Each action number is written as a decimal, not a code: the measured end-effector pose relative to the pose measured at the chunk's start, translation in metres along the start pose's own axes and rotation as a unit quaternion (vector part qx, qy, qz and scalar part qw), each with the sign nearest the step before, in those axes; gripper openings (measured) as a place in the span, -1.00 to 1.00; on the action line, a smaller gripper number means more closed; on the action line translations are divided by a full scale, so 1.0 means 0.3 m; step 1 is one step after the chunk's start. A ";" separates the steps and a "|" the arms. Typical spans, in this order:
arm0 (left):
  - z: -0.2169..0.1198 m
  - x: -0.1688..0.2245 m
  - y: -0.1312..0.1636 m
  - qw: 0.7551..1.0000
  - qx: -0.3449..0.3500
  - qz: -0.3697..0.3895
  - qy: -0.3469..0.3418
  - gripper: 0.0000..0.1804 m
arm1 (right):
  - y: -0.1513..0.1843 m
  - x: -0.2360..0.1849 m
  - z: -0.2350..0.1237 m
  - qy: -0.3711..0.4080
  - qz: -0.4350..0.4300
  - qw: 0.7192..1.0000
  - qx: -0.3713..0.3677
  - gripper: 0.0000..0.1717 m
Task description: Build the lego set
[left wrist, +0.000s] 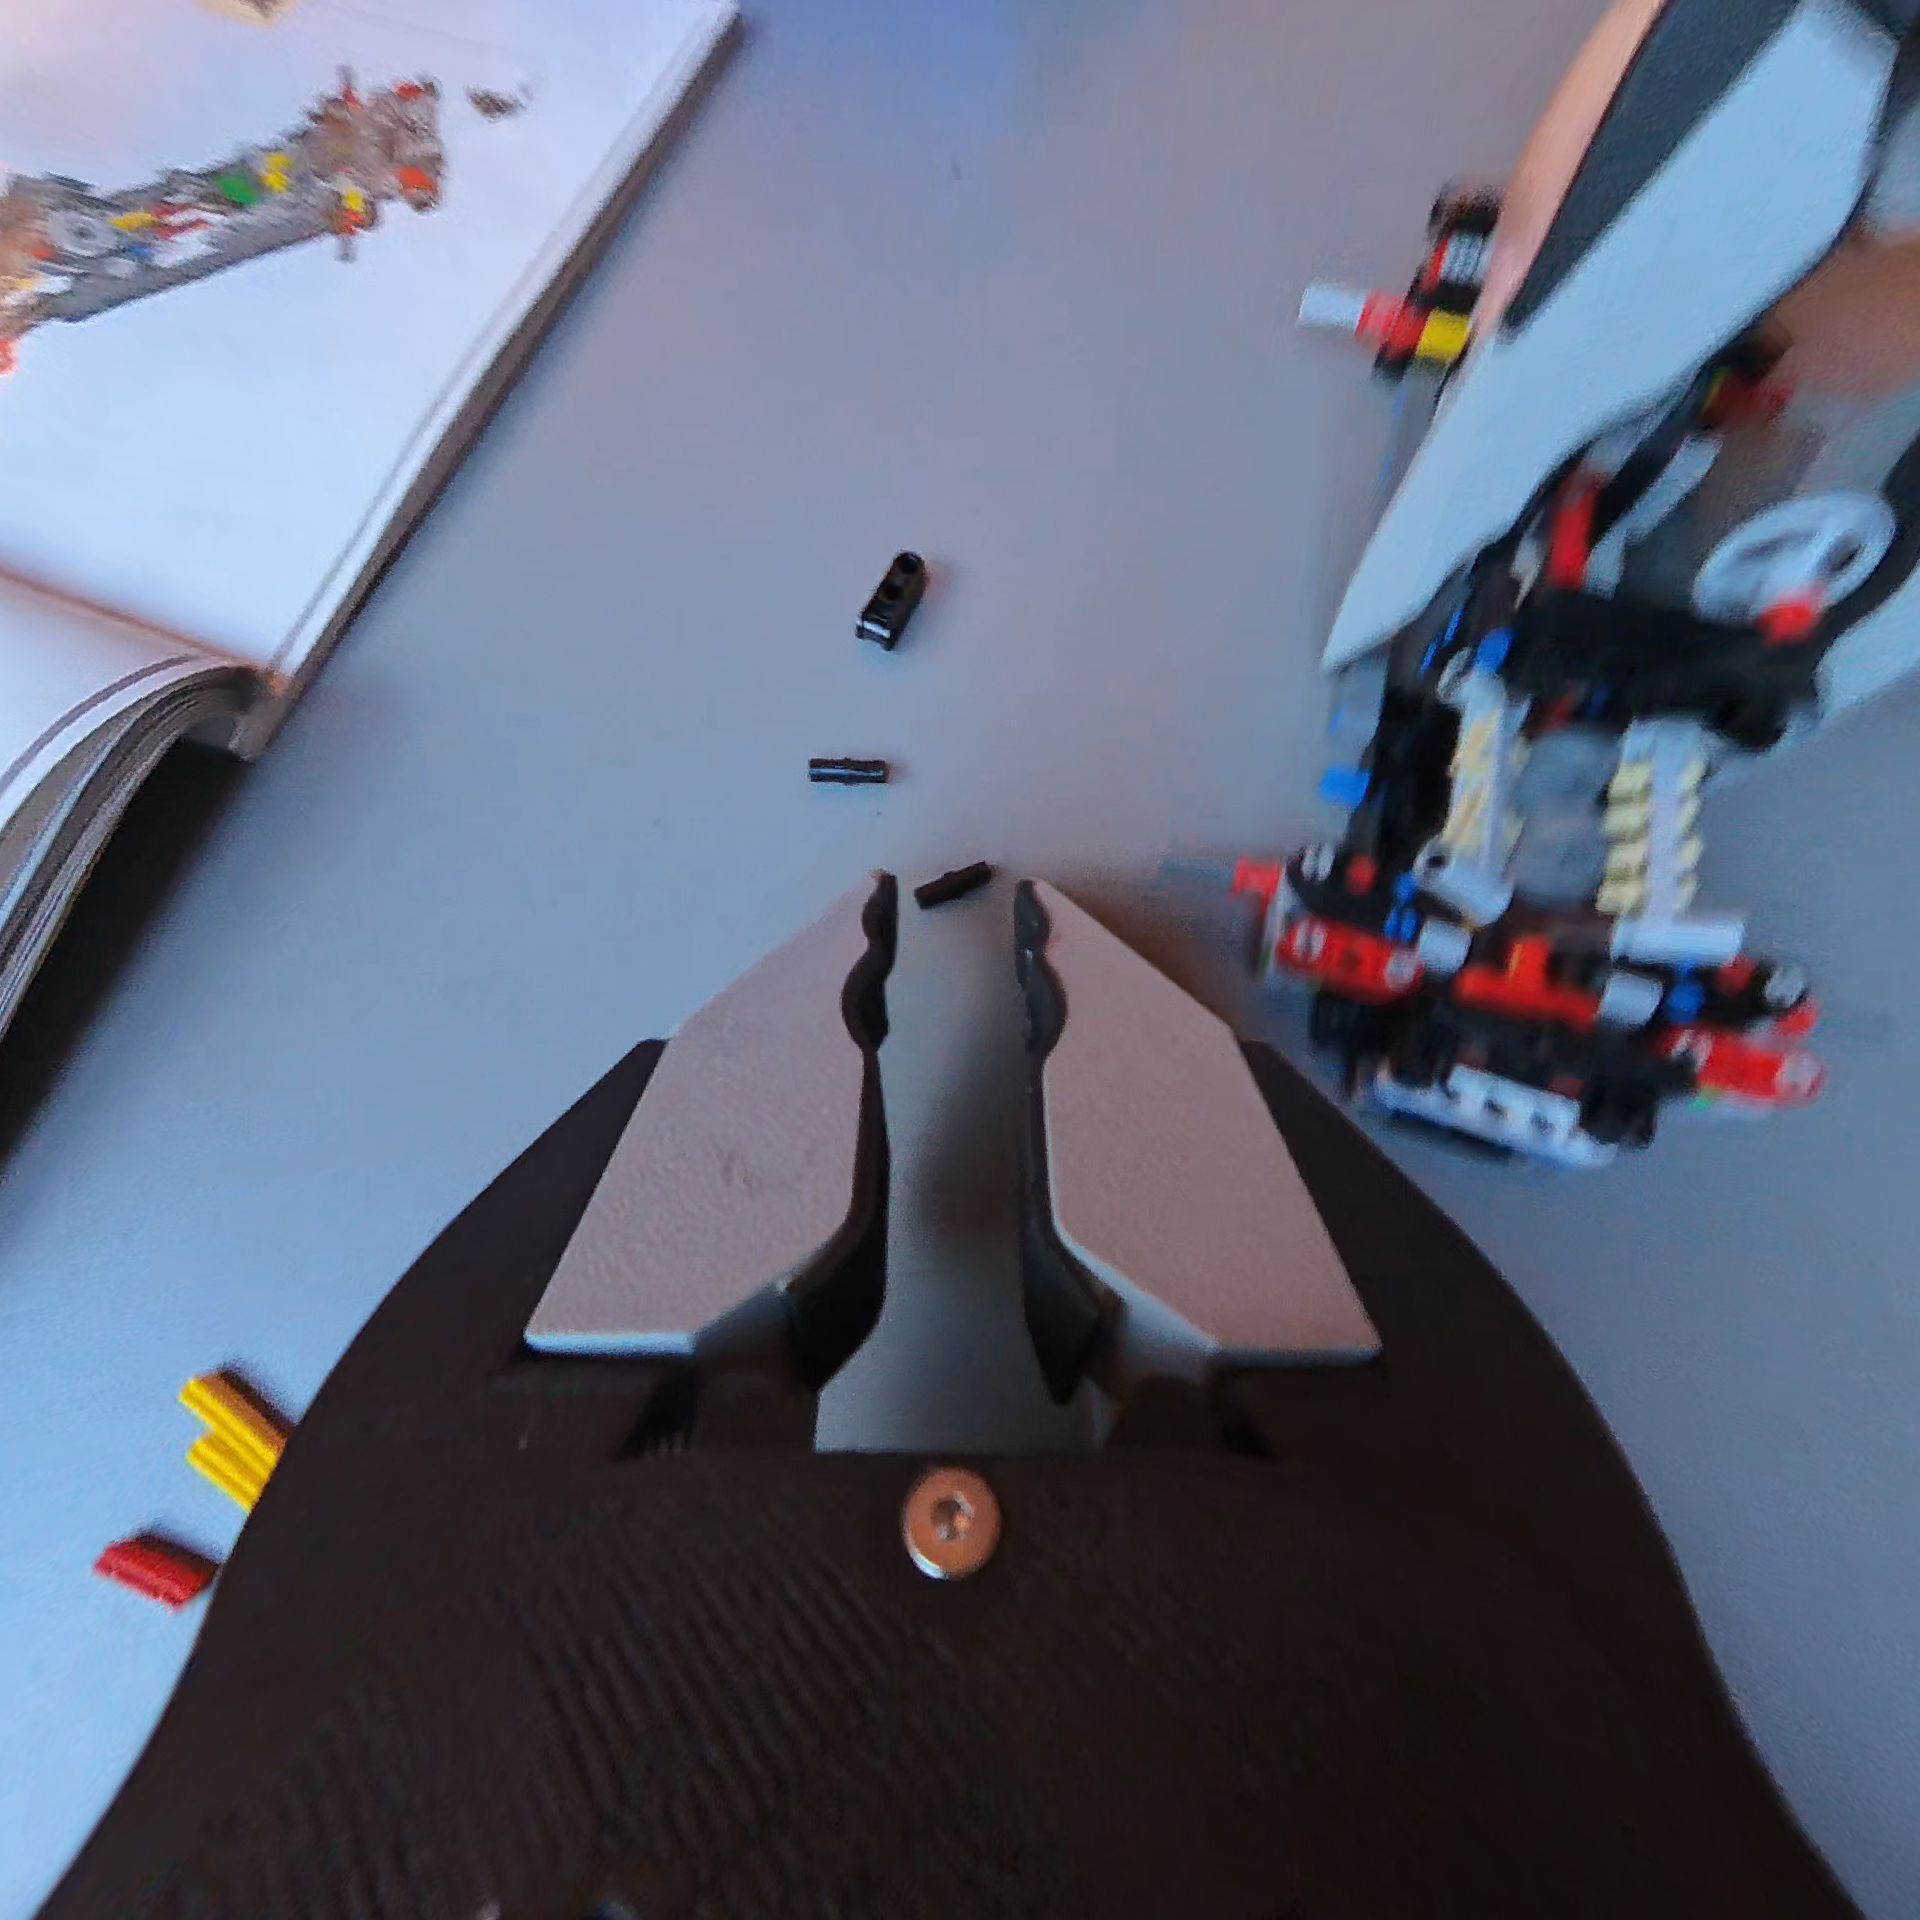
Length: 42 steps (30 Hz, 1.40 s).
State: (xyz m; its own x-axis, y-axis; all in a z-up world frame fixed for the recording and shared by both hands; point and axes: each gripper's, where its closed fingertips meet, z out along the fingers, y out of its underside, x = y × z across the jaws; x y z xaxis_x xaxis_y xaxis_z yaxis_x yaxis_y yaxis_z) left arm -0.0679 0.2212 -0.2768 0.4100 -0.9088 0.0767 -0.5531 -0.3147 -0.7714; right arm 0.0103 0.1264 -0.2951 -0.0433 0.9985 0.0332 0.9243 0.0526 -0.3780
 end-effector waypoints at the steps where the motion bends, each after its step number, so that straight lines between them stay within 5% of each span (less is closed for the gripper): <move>1: -0.013 -0.003 -0.004 1.000 0.011 -0.008 0.002 -0.73 | -0.019 0.003 0.007 0.002 -0.002 1.000 -0.002 -0.13; 12: -0.161 -0.052 -0.078 0.986 0.161 -0.042 0.002 -0.70 | -0.055 0.029 -0.066 0.045 -0.028 0.999 0.013 -0.05; 16: -0.178 -0.074 -0.092 0.981 0.184 -0.057 -0.008 -0.66 | -0.043 0.032 -0.162 0.019 -0.007 0.996 0.092 -0.07; 20: -0.181 -0.080 -0.110 0.979 0.199 -0.038 -0.032 -0.65 | -0.043 0.019 -0.294 -0.047 -0.016 0.971 0.234 -0.05; 23: -0.171 -0.076 -0.116 0.979 0.195 -0.008 -0.054 -0.67 | 0.011 0.102 -0.354 -0.021 -0.039 0.951 0.305 -0.20; 28: -0.161 -0.057 -0.135 0.977 0.196 0.037 -0.079 -0.72 | 0.083 0.335 -0.445 0.009 0.078 0.880 0.468 -0.39; 32: -0.169 -0.025 -0.182 0.972 0.226 0.034 -0.056 -0.72 | 0.164 0.457 -0.443 0.026 0.163 0.847 0.505 -0.46; 42: -0.145 -0.061 -0.136 0.978 0.186 0.051 -0.083 -0.77 | 0.223 0.555 -0.439 0.093 0.206 0.831 0.508 -0.59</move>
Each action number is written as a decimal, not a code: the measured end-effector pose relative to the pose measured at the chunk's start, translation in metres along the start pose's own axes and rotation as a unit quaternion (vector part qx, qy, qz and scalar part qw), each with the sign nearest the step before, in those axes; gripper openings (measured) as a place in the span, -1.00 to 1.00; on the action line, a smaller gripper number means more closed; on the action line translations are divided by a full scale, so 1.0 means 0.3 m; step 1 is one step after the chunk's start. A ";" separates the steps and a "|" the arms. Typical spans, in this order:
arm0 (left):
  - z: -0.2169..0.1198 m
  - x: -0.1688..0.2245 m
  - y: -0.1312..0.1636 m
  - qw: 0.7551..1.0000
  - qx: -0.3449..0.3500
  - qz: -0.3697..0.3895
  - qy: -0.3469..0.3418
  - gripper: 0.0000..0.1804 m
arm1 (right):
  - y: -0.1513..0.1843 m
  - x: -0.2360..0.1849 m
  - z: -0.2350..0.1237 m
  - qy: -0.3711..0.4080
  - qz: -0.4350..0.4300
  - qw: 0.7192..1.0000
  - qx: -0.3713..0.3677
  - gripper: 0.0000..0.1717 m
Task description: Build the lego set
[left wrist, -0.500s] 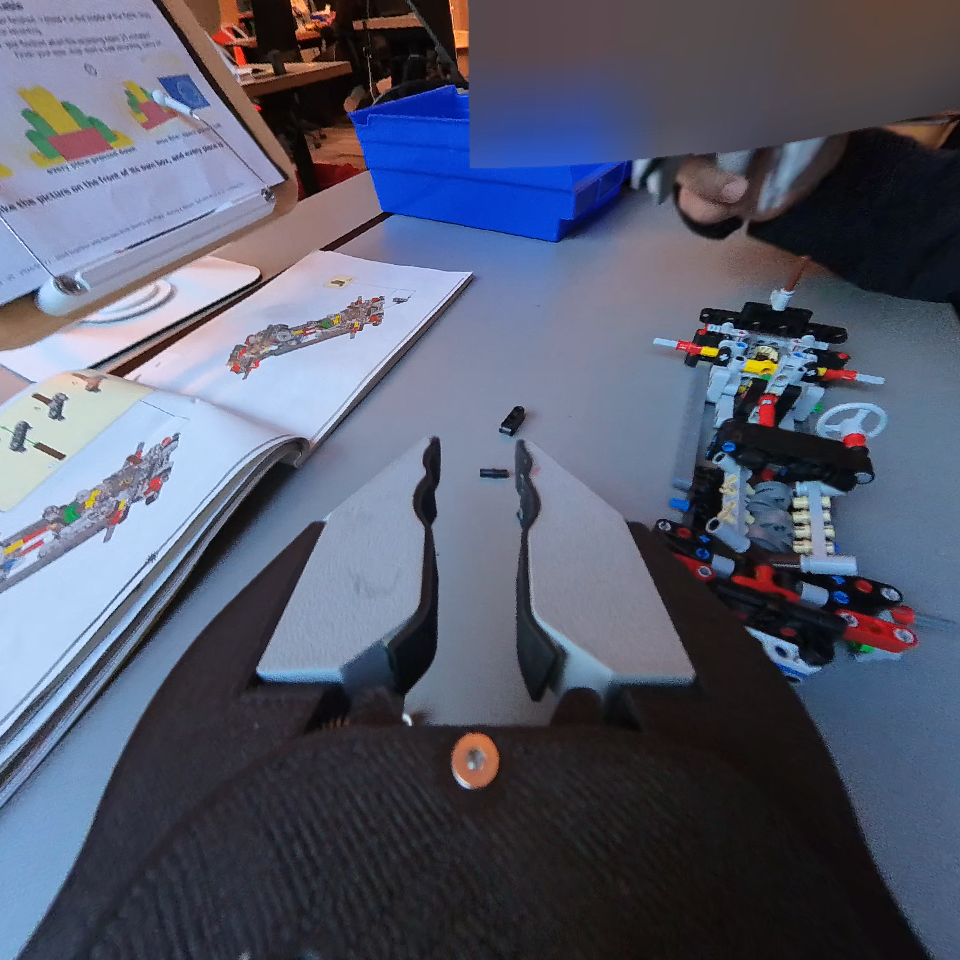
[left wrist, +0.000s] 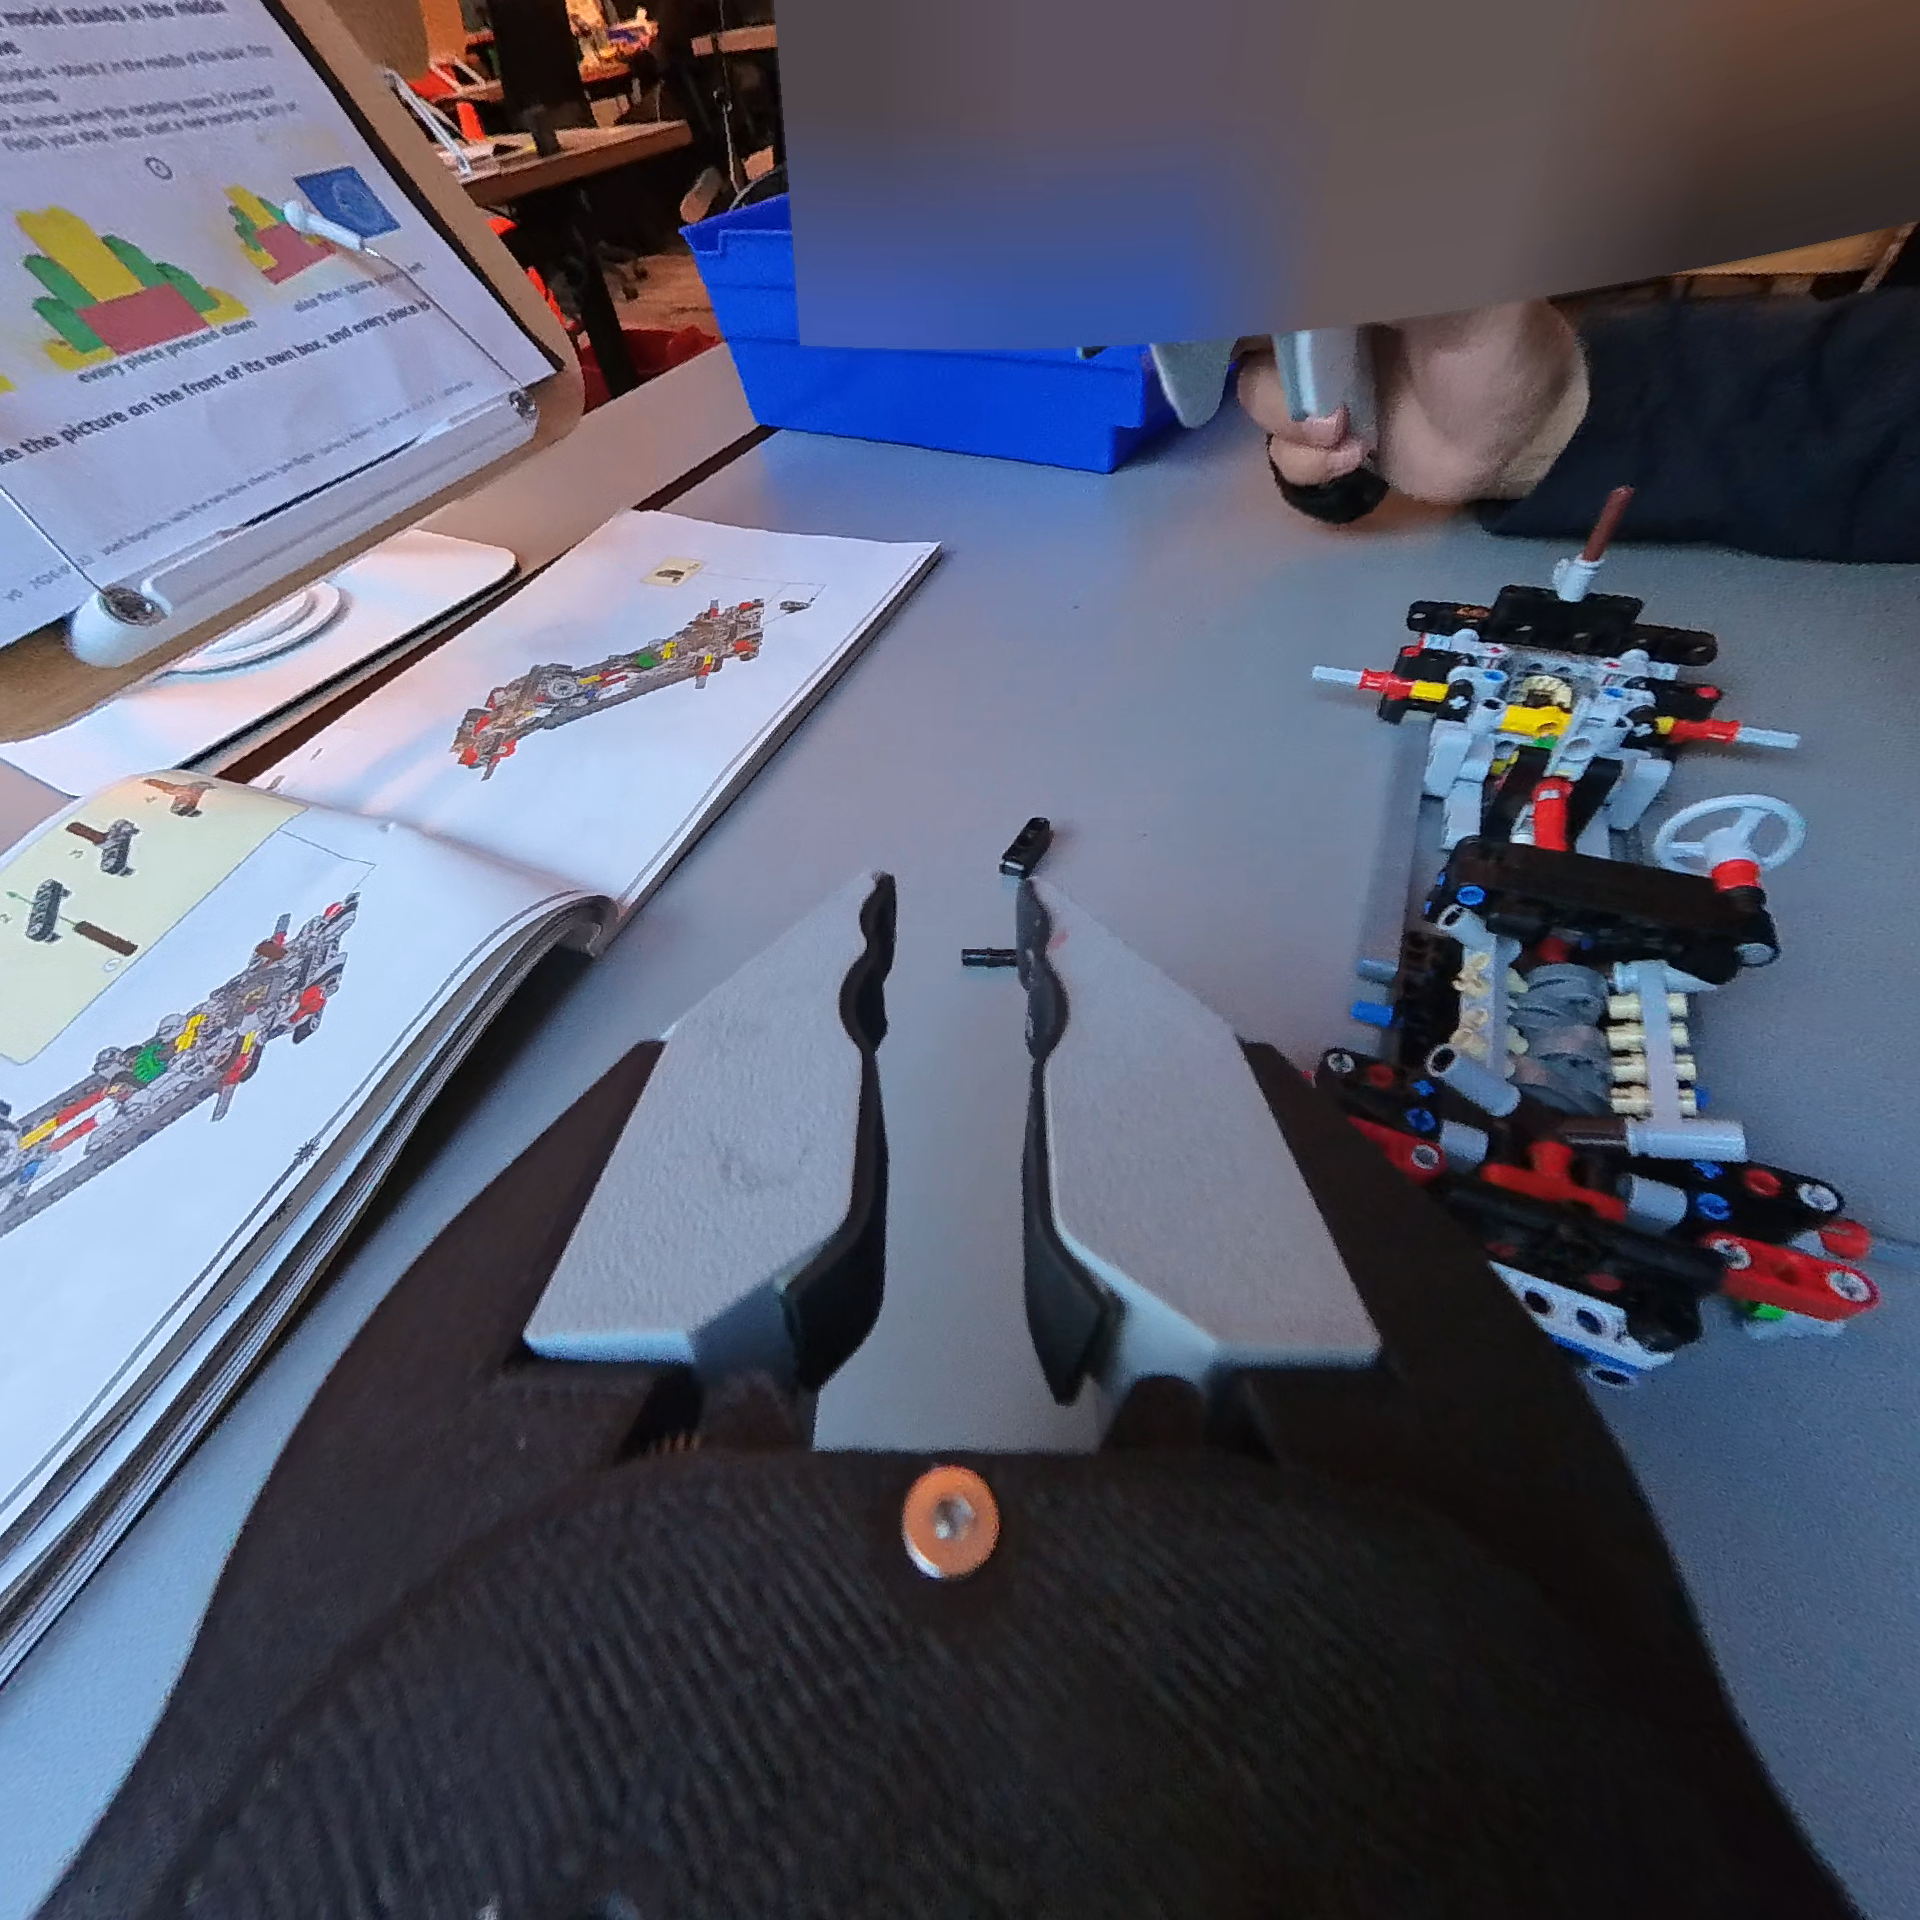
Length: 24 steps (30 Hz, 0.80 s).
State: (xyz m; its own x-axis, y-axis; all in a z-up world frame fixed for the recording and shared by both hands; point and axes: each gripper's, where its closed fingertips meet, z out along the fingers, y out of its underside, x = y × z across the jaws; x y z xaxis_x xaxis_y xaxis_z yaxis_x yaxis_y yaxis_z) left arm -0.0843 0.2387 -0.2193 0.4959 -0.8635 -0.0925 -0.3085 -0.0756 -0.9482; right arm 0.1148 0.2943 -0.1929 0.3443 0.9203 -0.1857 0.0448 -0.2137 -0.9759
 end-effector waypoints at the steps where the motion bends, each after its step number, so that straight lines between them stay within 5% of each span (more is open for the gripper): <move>1: -0.001 0.000 -0.002 1.000 0.001 0.000 -0.001 -0.77 | 0.010 0.001 0.006 0.003 -0.005 1.000 -0.007 -0.59; 24: -0.014 -0.049 0.008 0.999 0.003 -0.009 -0.037 -0.84 | 0.086 0.039 0.033 0.040 -0.058 0.995 -0.075 -0.71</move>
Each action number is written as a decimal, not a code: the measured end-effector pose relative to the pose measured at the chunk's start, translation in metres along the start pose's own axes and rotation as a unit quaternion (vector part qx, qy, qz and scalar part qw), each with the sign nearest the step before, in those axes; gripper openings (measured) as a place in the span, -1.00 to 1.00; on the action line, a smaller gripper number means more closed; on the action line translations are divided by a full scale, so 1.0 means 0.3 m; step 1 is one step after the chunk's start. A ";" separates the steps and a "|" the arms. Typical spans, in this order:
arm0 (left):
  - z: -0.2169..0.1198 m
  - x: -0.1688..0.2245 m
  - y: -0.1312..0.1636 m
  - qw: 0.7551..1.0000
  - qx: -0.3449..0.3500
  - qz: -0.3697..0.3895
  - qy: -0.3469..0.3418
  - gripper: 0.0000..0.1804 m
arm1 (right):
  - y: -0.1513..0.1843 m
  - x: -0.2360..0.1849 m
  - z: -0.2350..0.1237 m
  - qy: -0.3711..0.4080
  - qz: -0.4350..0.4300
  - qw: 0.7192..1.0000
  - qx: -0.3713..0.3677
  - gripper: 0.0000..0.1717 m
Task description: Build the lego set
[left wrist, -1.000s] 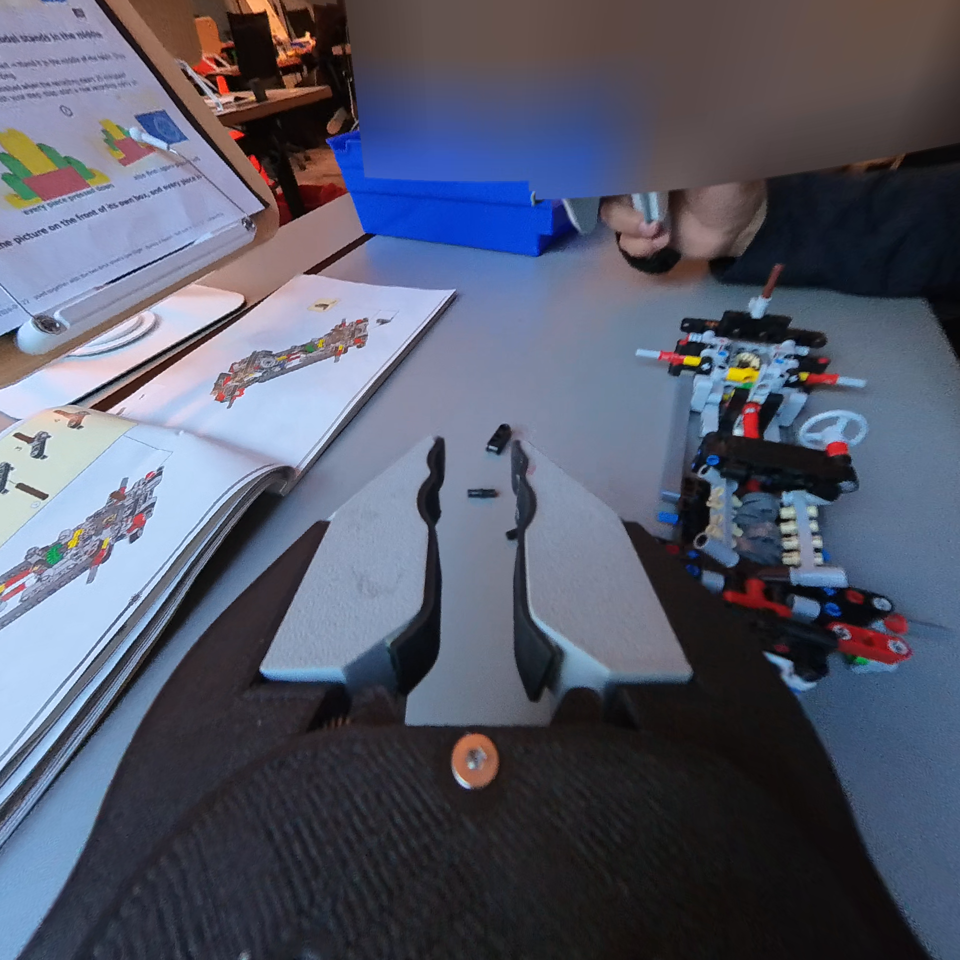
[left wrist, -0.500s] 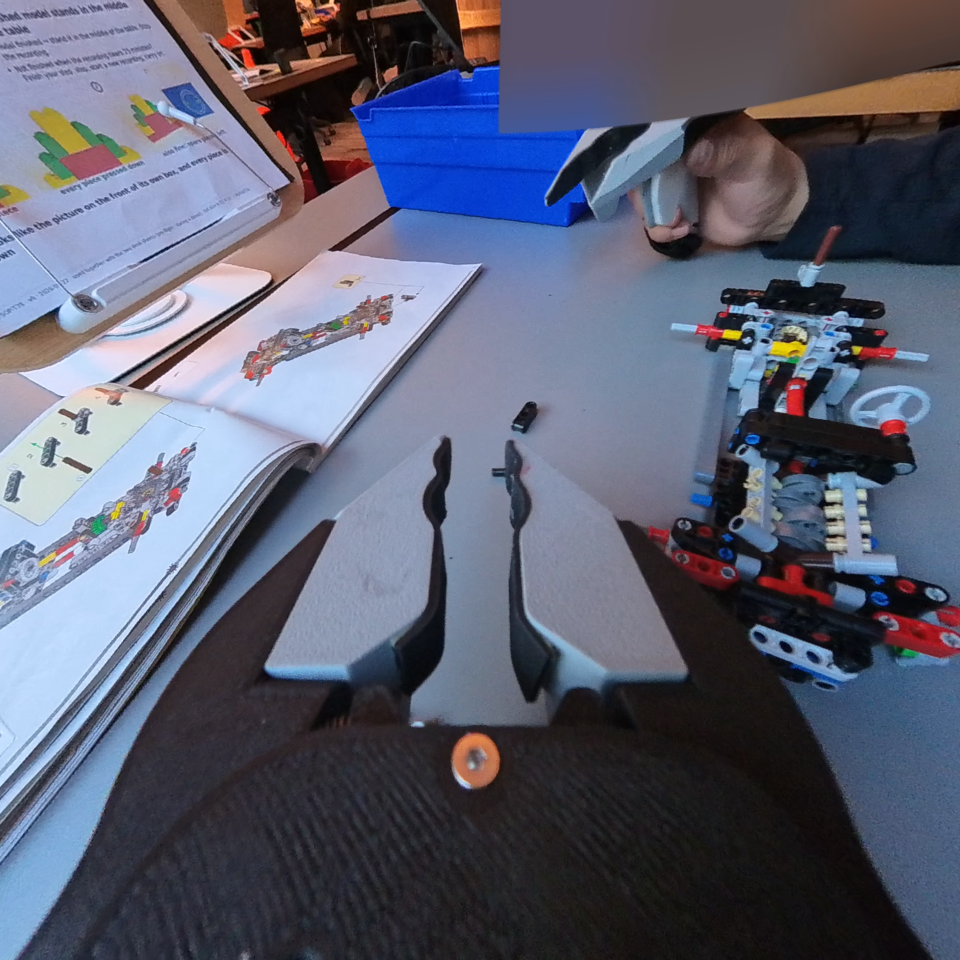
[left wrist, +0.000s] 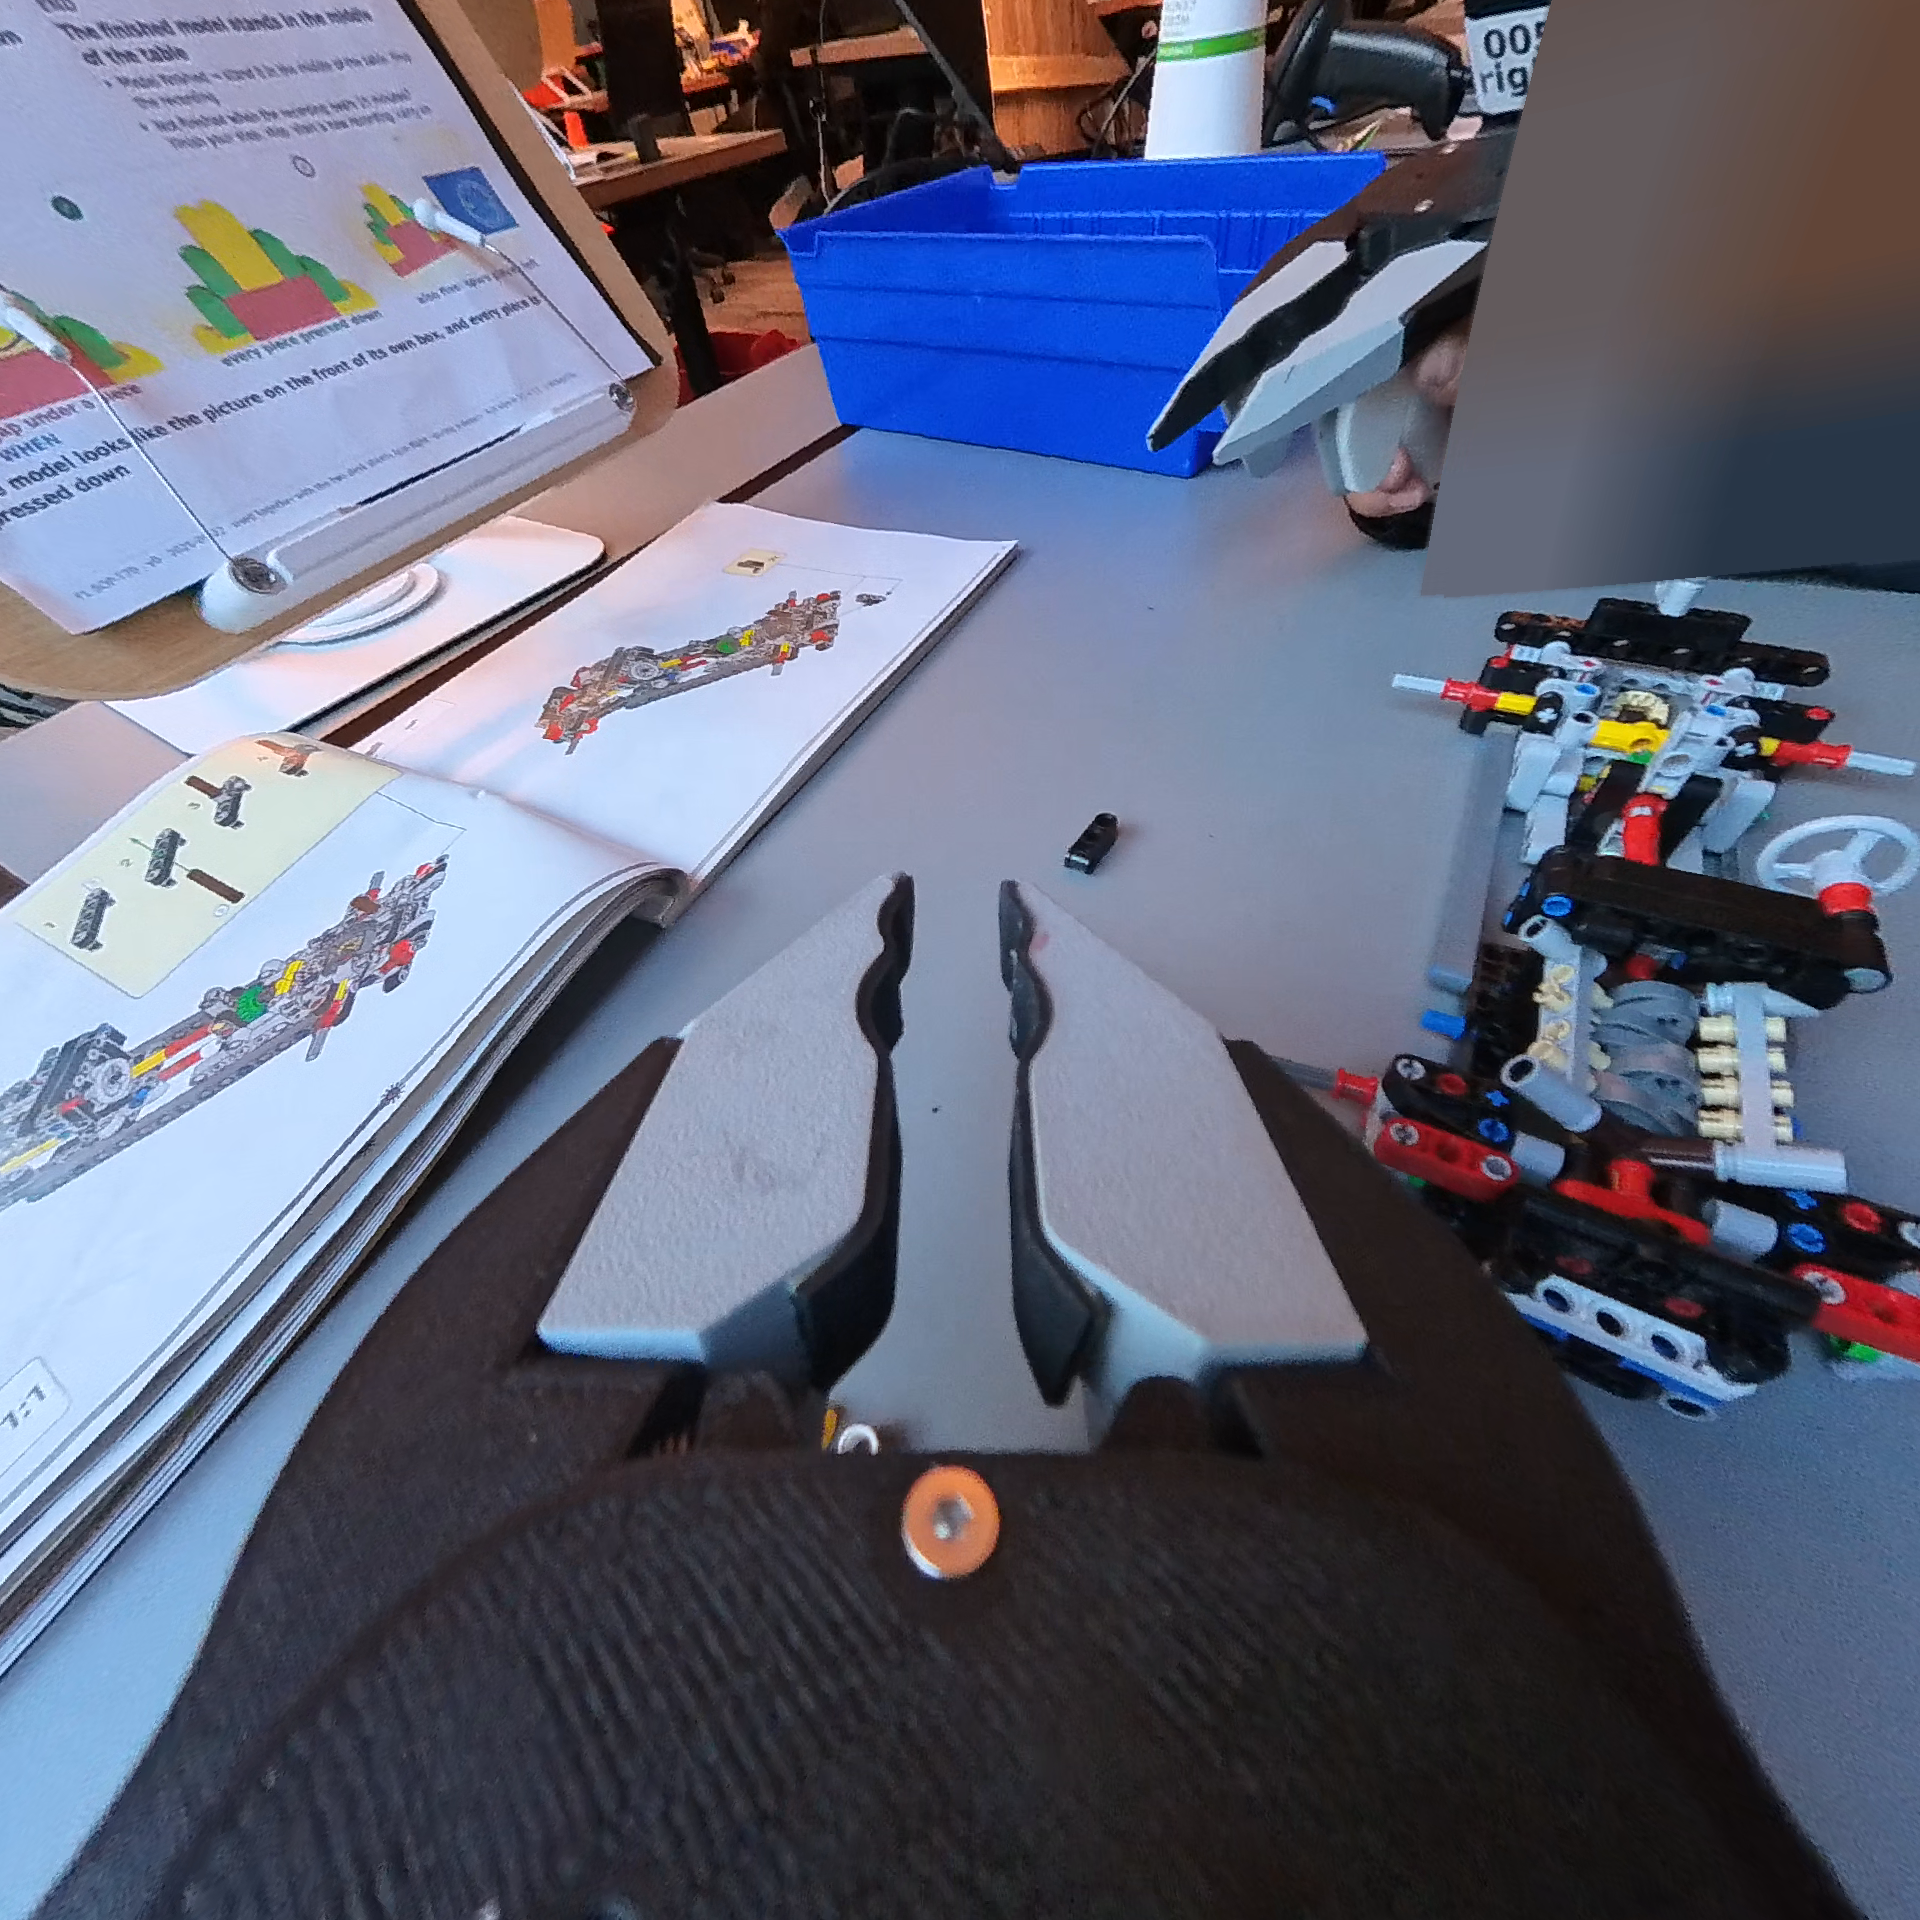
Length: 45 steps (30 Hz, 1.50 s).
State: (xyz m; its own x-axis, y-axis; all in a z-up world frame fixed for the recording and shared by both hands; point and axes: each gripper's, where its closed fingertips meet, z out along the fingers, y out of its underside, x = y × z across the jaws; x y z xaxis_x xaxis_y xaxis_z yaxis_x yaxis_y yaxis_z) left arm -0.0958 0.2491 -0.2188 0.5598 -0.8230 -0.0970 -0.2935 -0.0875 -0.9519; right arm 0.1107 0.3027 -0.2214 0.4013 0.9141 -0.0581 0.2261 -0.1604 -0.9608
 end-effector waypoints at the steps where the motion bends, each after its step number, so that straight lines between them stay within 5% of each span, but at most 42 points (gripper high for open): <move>1: -0.001 0.000 -0.001 1.000 0.001 0.000 0.000 -0.84 | 0.000 0.001 0.001 0.001 -0.001 1.000 0.000 -0.72; 26: 0.017 0.042 0.036 0.998 -0.041 0.047 0.011 -0.84 | 0.026 -0.007 0.022 -0.022 0.015 0.999 -0.029 -0.78; 45: 0.011 0.027 0.029 0.999 -0.029 -0.001 0.034 -0.85 | 0.014 0.005 0.012 -0.048 0.064 0.997 -0.013 -0.82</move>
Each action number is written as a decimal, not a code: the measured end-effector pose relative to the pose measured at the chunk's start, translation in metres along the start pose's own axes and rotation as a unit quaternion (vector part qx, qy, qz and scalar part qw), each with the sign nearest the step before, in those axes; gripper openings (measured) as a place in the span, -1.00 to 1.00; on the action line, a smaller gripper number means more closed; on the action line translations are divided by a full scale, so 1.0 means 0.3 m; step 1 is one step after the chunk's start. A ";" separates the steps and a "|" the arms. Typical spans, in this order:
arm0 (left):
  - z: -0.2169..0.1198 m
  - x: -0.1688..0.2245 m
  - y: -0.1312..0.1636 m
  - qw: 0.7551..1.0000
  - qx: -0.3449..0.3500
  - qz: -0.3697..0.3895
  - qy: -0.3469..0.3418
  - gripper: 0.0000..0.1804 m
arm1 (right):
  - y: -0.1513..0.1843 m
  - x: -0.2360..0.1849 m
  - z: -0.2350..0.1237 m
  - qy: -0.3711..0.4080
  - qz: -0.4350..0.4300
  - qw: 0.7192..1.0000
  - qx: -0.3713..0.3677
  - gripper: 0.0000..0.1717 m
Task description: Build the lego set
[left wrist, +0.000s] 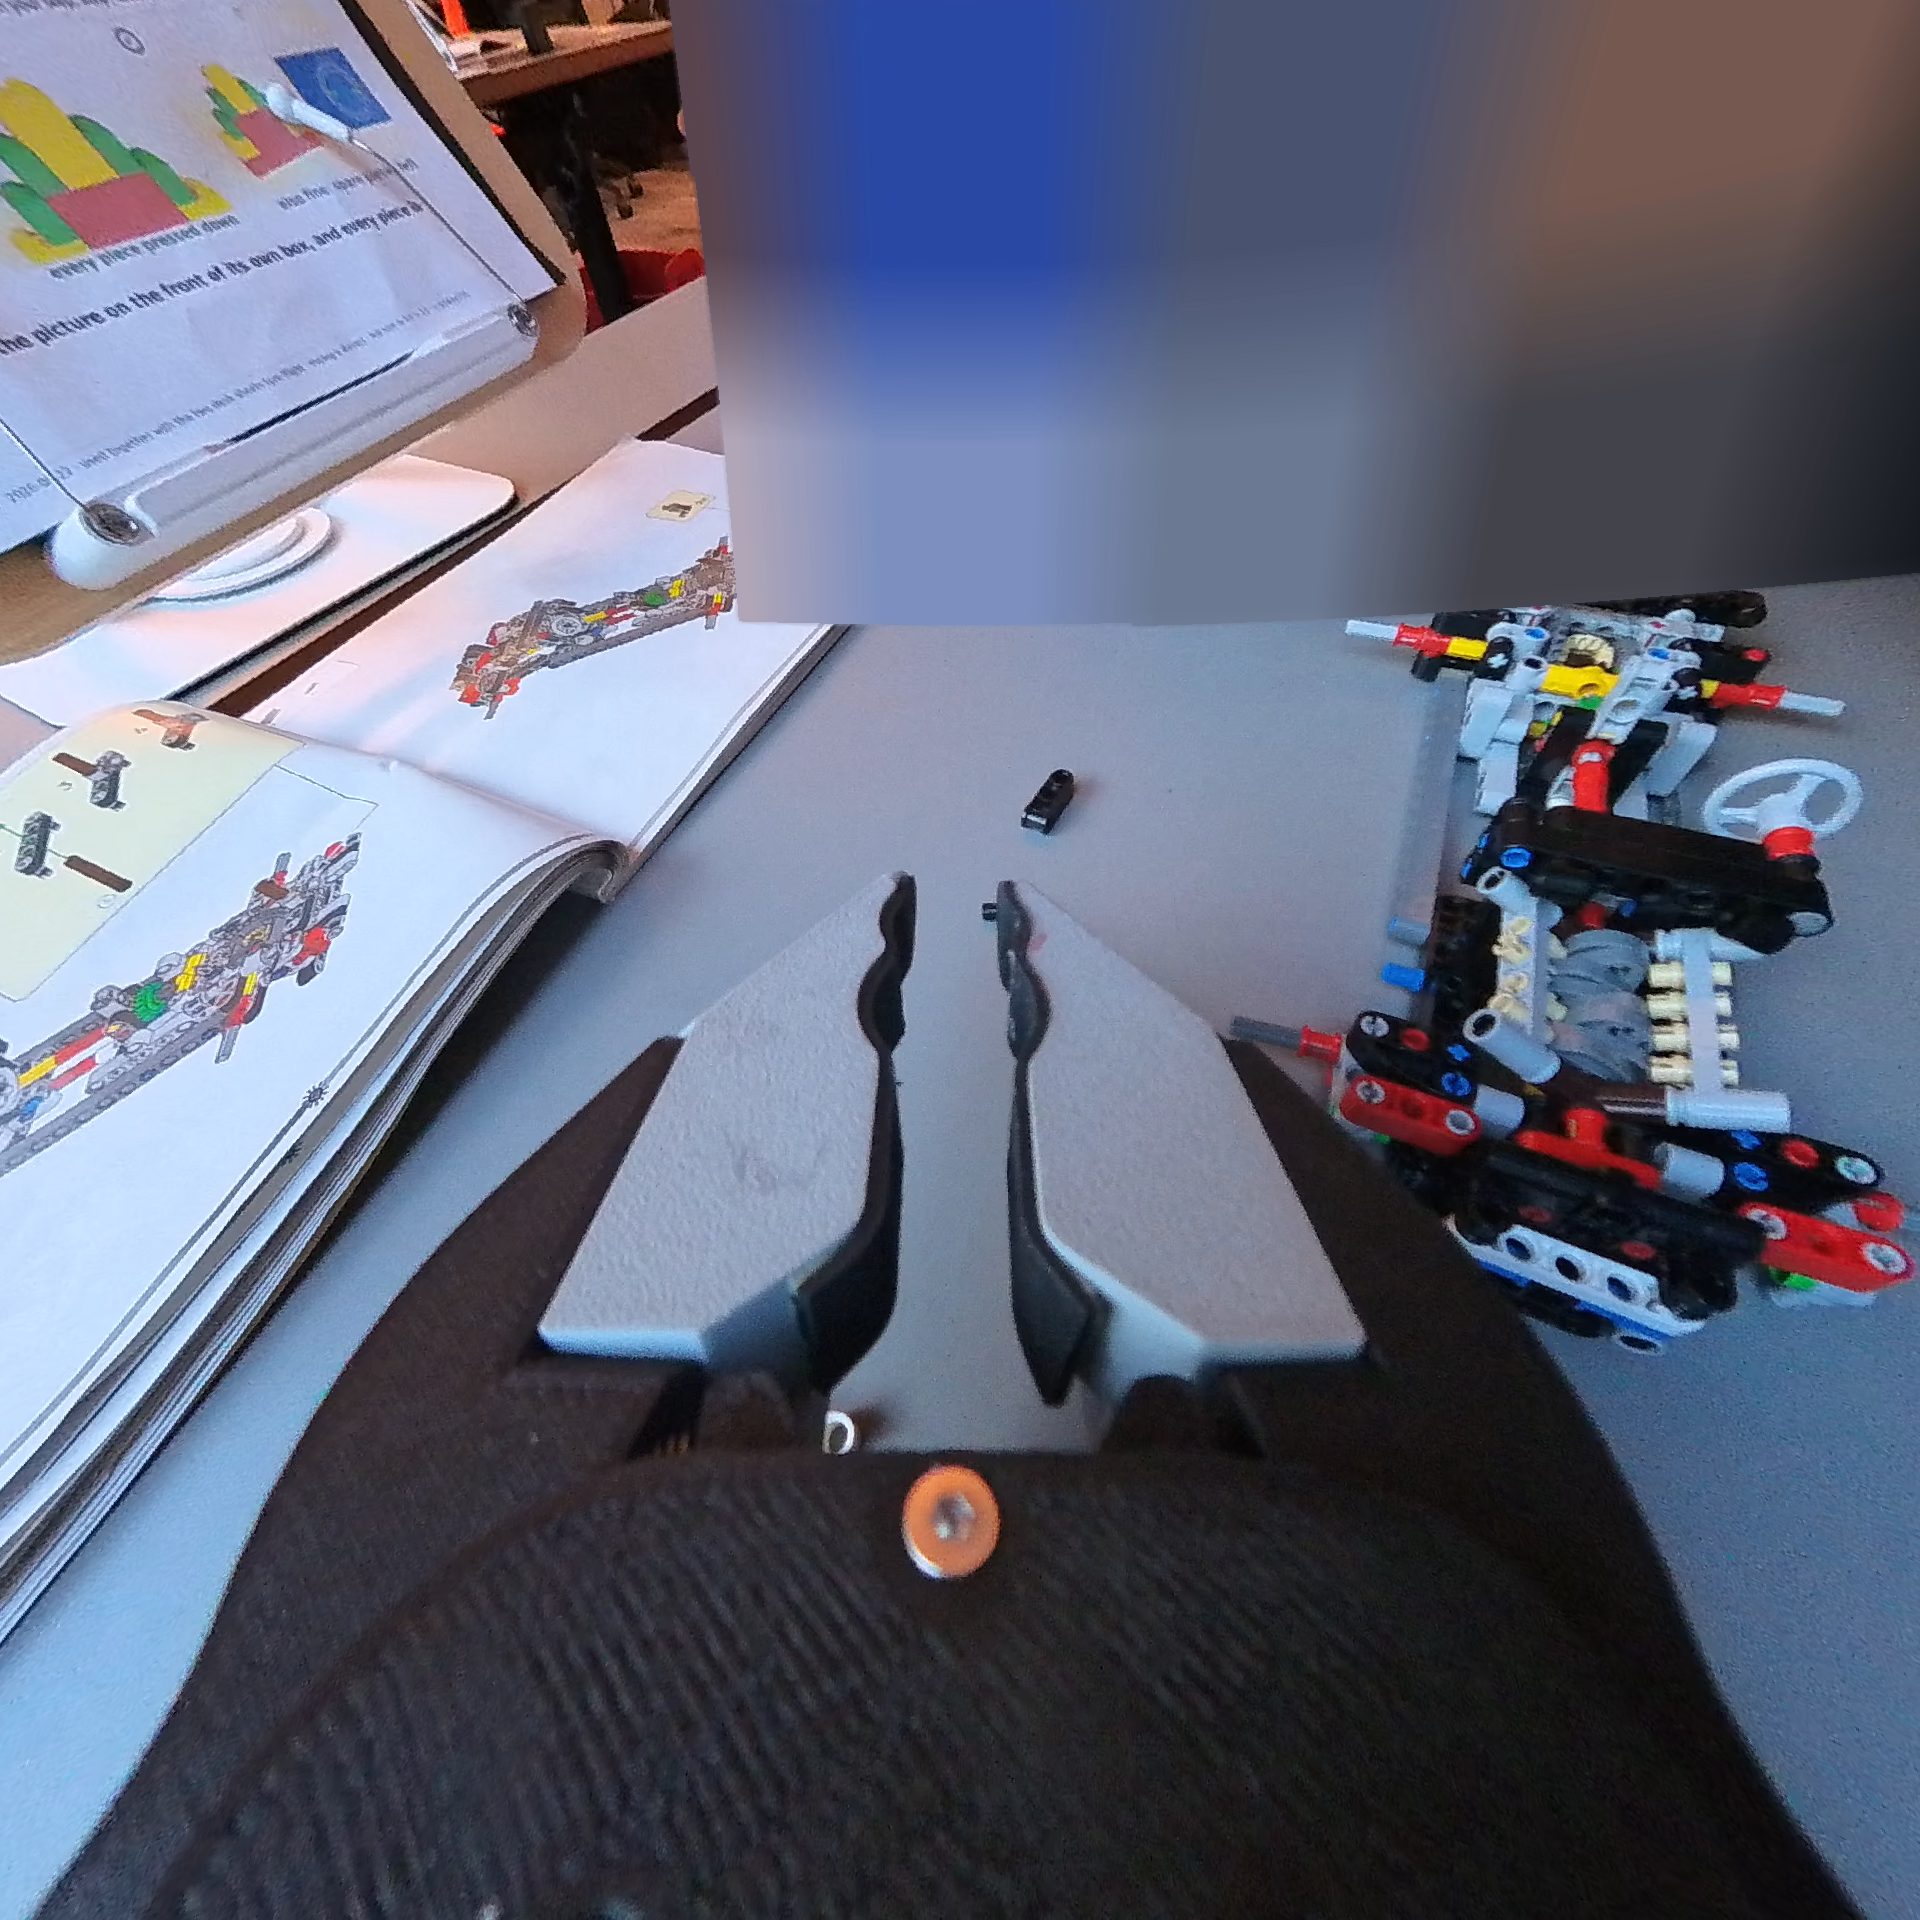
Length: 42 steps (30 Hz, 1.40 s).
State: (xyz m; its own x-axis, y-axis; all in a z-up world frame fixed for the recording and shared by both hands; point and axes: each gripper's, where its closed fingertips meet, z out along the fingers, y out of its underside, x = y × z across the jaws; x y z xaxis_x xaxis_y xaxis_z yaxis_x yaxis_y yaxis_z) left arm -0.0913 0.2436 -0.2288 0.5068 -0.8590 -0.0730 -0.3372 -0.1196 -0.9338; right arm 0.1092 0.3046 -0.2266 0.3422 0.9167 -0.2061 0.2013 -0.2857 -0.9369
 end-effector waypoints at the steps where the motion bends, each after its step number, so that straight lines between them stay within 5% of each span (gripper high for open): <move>1: 0.000 0.000 0.000 1.000 0.000 -0.001 0.001 -0.85 | -0.002 0.001 -0.001 0.000 0.002 1.000 0.002 -0.82; 42: 0.005 0.002 0.010 1.000 -0.014 0.013 -0.016 -0.91 | 0.006 -0.011 0.005 -0.029 0.021 0.999 -0.006 -0.78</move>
State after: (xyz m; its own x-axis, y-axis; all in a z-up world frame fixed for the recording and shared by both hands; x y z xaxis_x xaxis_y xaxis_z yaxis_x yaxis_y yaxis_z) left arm -0.0907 0.2436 -0.2322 0.5226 -0.8456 -0.1088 -0.3724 -0.1116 -0.9213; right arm 0.1070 0.3016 -0.2279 0.2971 0.9182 -0.2618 0.1995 -0.3279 -0.9234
